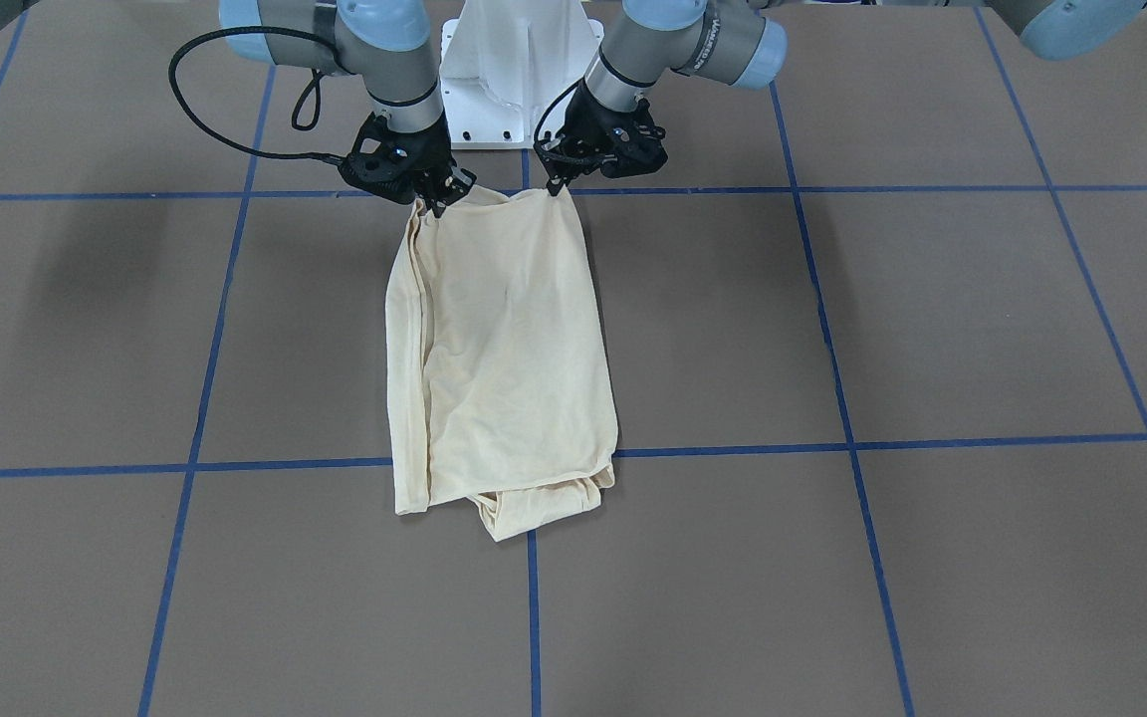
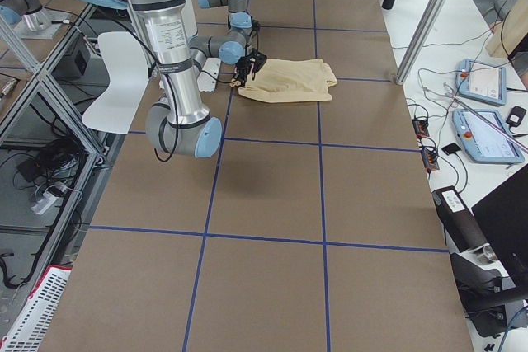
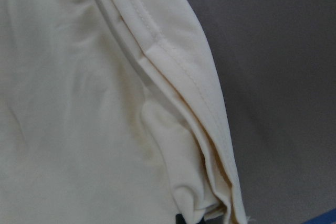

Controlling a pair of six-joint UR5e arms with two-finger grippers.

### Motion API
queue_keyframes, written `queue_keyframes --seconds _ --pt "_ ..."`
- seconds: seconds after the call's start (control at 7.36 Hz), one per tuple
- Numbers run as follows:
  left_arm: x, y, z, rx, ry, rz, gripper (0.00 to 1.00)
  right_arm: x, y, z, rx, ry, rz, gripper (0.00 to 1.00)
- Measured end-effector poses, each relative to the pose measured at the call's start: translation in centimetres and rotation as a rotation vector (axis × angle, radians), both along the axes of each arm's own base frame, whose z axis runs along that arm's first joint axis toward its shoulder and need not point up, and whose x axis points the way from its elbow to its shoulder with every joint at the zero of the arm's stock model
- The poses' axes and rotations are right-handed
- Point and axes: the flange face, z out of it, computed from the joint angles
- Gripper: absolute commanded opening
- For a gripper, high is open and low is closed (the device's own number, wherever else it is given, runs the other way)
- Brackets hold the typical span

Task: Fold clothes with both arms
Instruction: 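Lift the shirt's near end with both grippers and carry it away from the robot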

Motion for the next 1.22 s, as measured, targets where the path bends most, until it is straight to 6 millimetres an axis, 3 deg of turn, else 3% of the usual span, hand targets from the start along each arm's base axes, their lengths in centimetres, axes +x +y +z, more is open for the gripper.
queue_keyframes --seconds 0.27,0.41,0.54,0.95,1.09,1.22 --pt "-0.2 0.4 -0.4 0.000 0.004 0.007 0.00 0.3 0.4 -0.2 0.003 -0.009 -0.014 0.00" --pt "-0.8 -0.8 -0.8 0.007 0.011 -0.011 0.00 0.8 -0.7 -0.4 0.017 -0.016 -0.008 0.00" --pt "-2.0 -3.2 -1.1 0.028 0.017 -0.034 0.00 1.6 -2.5 -0.8 0.047 -0.023 -0.003 0.00" --pt "-7.2 -13.4 -2.2 0.143 0.019 -0.118 0.00 3.9 -9.7 -3.6 0.133 -0.049 0.040 0.00" --pt "-7.4 -16.7 -2.4 0.177 0.003 -0.146 0.00 3.9 -12.7 -4.4 0.165 -0.042 0.047 0.00" --pt "-6.3 -20.2 -2.2 0.200 -0.025 -0.169 0.00 3.1 -16.2 -5.0 0.194 -0.018 0.050 0.00"
